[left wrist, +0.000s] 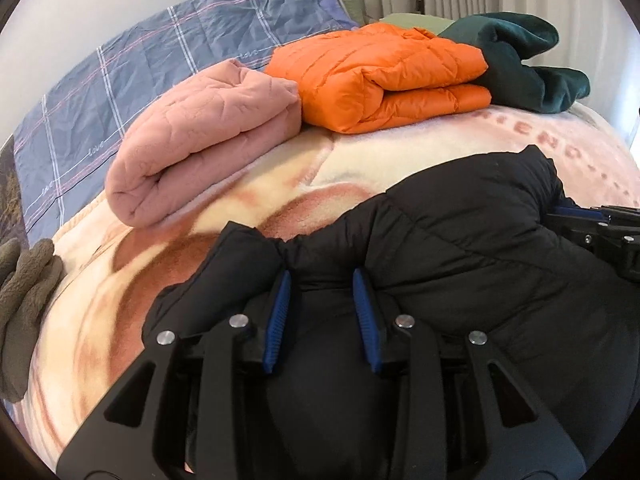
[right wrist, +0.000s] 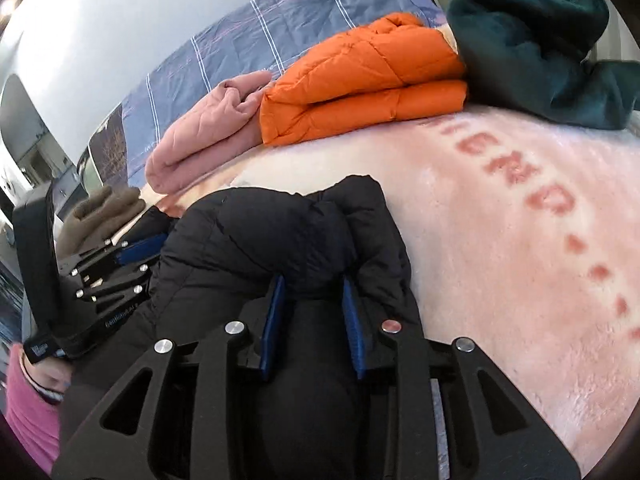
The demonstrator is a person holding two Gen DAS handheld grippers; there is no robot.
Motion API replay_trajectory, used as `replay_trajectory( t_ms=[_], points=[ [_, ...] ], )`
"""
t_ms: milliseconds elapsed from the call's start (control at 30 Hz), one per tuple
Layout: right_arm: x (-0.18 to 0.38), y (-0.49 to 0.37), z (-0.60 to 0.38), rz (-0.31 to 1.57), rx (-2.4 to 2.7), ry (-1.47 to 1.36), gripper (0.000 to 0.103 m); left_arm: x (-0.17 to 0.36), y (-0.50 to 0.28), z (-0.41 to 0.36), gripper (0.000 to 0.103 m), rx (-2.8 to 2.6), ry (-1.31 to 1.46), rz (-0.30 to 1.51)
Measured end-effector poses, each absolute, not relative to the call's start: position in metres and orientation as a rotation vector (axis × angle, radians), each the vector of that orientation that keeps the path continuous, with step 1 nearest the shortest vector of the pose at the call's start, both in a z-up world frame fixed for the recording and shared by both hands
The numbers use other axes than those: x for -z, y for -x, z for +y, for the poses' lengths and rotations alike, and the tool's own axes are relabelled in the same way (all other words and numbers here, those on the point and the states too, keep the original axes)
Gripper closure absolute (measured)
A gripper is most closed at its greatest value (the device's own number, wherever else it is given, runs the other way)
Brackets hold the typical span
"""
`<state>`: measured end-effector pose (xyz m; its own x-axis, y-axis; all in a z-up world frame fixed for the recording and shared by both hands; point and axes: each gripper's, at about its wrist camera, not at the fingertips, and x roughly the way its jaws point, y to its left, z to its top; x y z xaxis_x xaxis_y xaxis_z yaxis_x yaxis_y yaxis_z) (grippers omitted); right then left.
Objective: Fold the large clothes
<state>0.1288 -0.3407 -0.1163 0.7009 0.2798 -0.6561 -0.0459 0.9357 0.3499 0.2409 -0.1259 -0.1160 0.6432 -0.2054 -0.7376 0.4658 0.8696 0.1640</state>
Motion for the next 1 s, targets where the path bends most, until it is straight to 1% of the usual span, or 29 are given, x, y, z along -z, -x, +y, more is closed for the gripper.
replay_trajectory(
  t_ms=[100,467,600,667,700,767,800,867,1000],
  points=[
    [0.118,-0.127,-0.330,0.775,-0.153,-0.256,0.075,0.121,-0.239,-0.128,0.070,0.372,-0.379,0.757],
    [0.119,-0.133,-0.328,0.764,-0.139,-0.232,0.075,0.120,-0.236,-0.128,0.070,0.350,-0.386,0.759],
    [0.117,-0.131,-0.325,0.754,-0.130,-0.213,0.075,0.110,-0.229,-0.126,0.070,0.334,-0.377,0.769],
    [0.118,-0.131,-0.326,0.750,-0.127,-0.214,0.075,0.093,-0.214,-0.122,0.070,0.358,-0.320,0.782],
    [0.118,-0.131,-0.326,0.750,-0.127,-0.216,0.075,0.085,-0.205,-0.121,0.068,0.399,-0.294,0.774],
    [0.118,-0.130,-0.326,0.750,-0.127,-0.216,0.075,0.069,-0.169,-0.122,0.055,0.578,-0.264,0.745],
    [0.118,-0.130,-0.327,0.747,-0.127,-0.214,0.075,0.070,-0.157,-0.125,0.052,0.614,-0.293,0.745],
    [0.118,-0.129,-0.326,0.744,-0.127,-0.208,0.075,0.089,-0.140,-0.134,0.050,0.567,-0.430,0.699],
    [0.118,-0.129,-0.324,0.743,-0.117,-0.196,0.075,0.102,-0.155,-0.124,0.048,0.597,-0.318,0.766]
  ],
)
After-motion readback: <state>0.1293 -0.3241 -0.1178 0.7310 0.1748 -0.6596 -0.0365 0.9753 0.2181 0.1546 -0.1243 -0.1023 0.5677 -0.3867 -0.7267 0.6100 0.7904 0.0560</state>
